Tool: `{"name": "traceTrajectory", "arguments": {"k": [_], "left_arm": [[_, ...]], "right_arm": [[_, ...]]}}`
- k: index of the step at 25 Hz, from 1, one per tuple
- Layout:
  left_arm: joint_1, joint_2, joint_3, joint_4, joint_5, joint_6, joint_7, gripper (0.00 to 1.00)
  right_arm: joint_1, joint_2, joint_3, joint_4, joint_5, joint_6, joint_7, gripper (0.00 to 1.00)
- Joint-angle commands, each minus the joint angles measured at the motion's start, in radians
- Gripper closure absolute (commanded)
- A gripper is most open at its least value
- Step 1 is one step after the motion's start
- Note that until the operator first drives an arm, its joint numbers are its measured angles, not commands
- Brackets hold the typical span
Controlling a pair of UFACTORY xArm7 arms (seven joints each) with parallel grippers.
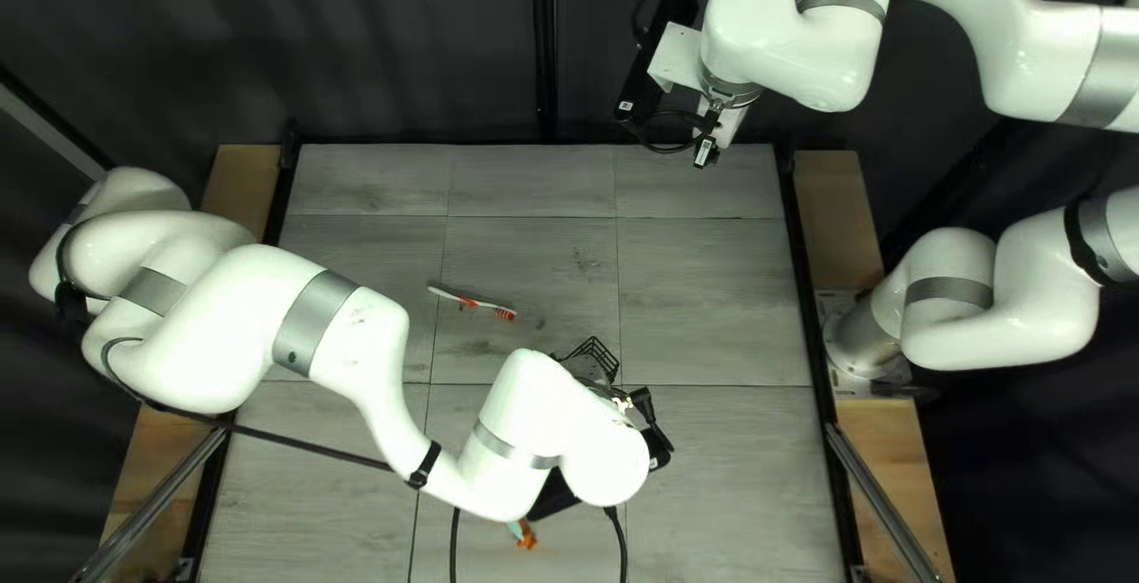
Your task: Pick up toothbrushes and insert them into a toothbrush holder
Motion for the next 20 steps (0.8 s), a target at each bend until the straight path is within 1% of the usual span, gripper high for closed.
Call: {"name": "traceTrajectory", "arguments": {"k": [1,2,3,4,5,6,14,16,20], "left_arm": [[0.001,0.011,0.002,0.021,-0.002,0.017,0.005,0.98],[0.002,0.012,0.001,0.024,-0.003,0.015,0.010,0.97],[0.004,0.007,-0.003,0.018,-0.005,0.008,0.014,0.66],[0.007,-0.002,-0.007,0.007,-0.007,-0.004,0.020,0.19],[0.009,-0.012,-0.010,-0.007,-0.008,-0.016,0.023,0.07],[0.015,-0.032,-0.016,-0.035,-0.010,-0.041,0.028,0.00],[0.052,-0.168,-0.045,-0.233,-0.021,-0.203,0.037,0.00],[0.059,-0.183,-0.047,-0.256,-0.023,-0.226,0.039,0.00],[0.068,-0.197,-0.045,-0.274,-0.026,-0.243,0.030,0.00]], "right_arm": [[0.000,0.000,0.000,0.000,0.000,0.000,0.000,0.00],[0.000,0.000,0.000,0.000,0.000,0.000,0.000,0.00],[0.000,0.000,0.000,0.000,0.000,0.000,0.000,0.00],[0.000,0.000,0.000,0.000,0.000,0.000,0.000,0.00],[0.000,0.000,0.000,0.000,0.000,0.000,0.000,0.00],[0.000,0.000,0.000,0.000,0.000,0.000,0.000,0.00],[0.000,0.000,0.000,0.000,0.000,0.000,0.000,0.00],[0.000,0.000,0.000,0.000,0.000,0.000,0.000,0.00],[0.000,0.000,0.000,0.000,0.000,0.000,0.000,0.00]]}}
